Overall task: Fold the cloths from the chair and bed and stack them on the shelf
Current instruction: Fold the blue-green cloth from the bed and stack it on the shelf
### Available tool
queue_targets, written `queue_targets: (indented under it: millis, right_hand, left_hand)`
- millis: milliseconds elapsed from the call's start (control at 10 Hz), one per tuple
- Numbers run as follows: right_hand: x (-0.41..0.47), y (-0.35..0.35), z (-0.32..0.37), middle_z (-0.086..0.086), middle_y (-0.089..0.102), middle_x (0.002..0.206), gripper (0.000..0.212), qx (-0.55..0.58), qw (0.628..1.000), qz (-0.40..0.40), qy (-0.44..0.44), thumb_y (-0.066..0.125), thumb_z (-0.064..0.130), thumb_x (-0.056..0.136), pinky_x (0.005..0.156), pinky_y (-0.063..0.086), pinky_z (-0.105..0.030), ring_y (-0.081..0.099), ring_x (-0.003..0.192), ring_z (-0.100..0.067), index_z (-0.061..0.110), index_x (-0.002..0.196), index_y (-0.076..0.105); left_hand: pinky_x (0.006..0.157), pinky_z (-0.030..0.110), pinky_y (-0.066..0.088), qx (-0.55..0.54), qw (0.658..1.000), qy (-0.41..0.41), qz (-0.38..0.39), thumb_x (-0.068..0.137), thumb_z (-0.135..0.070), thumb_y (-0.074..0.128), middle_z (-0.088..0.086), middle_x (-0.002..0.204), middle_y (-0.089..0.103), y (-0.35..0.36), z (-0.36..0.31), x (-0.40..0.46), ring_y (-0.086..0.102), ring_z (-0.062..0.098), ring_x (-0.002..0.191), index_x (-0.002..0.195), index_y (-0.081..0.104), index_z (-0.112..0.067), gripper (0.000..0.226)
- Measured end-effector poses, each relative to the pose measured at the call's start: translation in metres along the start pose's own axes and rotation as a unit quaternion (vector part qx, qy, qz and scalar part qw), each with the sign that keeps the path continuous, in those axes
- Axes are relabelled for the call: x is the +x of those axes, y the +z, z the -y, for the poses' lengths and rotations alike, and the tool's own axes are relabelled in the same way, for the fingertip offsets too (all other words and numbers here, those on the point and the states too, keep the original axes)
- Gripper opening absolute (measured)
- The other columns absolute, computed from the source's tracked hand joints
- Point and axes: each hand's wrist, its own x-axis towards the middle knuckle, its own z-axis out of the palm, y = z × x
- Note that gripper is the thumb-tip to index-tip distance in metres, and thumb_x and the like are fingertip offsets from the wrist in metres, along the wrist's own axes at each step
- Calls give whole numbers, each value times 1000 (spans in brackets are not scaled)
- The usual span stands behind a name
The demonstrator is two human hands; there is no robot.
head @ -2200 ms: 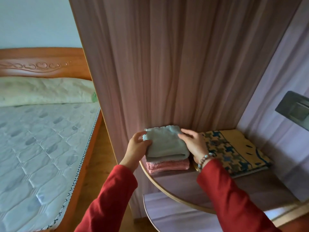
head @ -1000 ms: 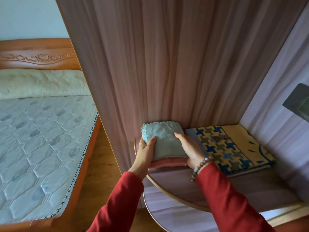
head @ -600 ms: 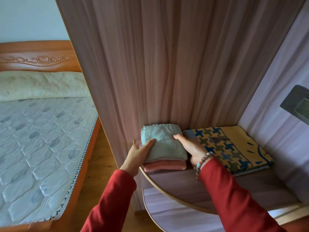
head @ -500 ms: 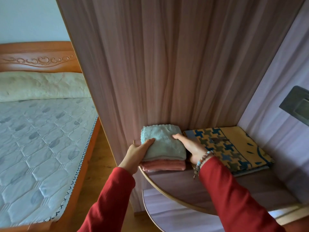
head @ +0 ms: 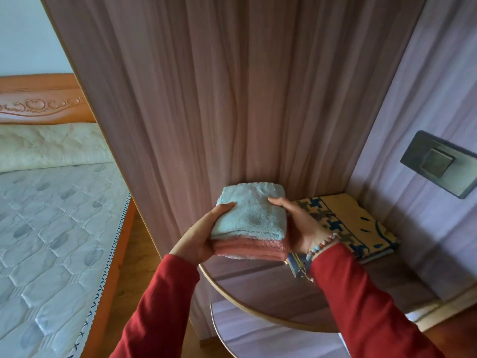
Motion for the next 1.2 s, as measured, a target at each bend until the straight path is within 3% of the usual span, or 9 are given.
queue_targets:
  millis: [400,500,600,700,800,900,1000,1100,1200]
  right_hand:
    - [-68,-48,34,-18,72,99,36,90,972,-150,-157,62,29,88,91,53,-46,70,90,-34,5,114,68]
    - [-85,-68,42,-17,73,99,37,127,952,-174,-217,64,26,87,89,53,-45,71,89,-32,6,118,66]
    - [-101,-76,49,-17,73,107,38,181,926,-173,-281,63,21,88,93,52,-45,70,96,-31,6,124,64]
    - [79,-272,51,0,60,139,30,178,892,-269,-317,59,49,92,113,31,-36,60,108,11,41,120,67]
    - [67,-261,48,33,30,153,66,72,899,-270,-338,48,91,68,117,-16,-24,16,116,42,76,129,30]
    - [-11,-173,34,-8,72,119,34,289,868,-142,-377,54,31,96,106,41,-43,68,105,-18,12,121,67]
    - [-72,-118,37,-22,69,117,39,327,852,-202,-356,56,12,87,92,51,-48,70,99,-36,4,124,62]
    - [-38,-121,36,-22,63,130,56,333,849,-247,-327,61,11,79,94,50,-49,62,113,-37,6,135,55]
    - [-32,-125,30,-21,63,128,56,331,840,-268,-337,59,10,80,83,56,-45,65,107,-35,8,136,54]
  left_hand:
    - [93,39,53,49,980,-47,187,89,-54,56,11,116,70,85,-29,52,68,25,102,117,70,-13,52]
    - [100,40,47,-5,978,-54,201,91,-62,48,11,124,67,114,-26,70,63,26,114,124,66,-13,61]
    - [93,41,53,-58,984,-61,156,91,-61,48,16,122,68,143,-20,87,66,30,112,126,64,-10,64]
    - [90,5,36,-35,977,-14,210,100,-19,51,27,65,69,199,-23,52,68,-7,86,86,70,17,43]
    - [70,-2,28,-114,968,35,221,94,18,33,-6,30,32,229,-37,0,49,-20,44,22,39,-7,77]
    - [106,34,41,-190,965,-81,164,84,-15,58,26,107,70,202,-2,119,65,18,110,123,65,2,43]
    - [105,49,40,-228,955,-144,127,86,-30,53,17,129,64,181,6,157,55,35,124,135,58,-11,52]
    - [93,48,46,-222,957,-128,132,88,-30,52,17,120,69,179,10,151,58,35,119,131,61,-8,50]
    - [87,32,49,-216,960,-99,148,94,-26,51,-3,99,77,178,6,152,56,37,122,132,57,1,46]
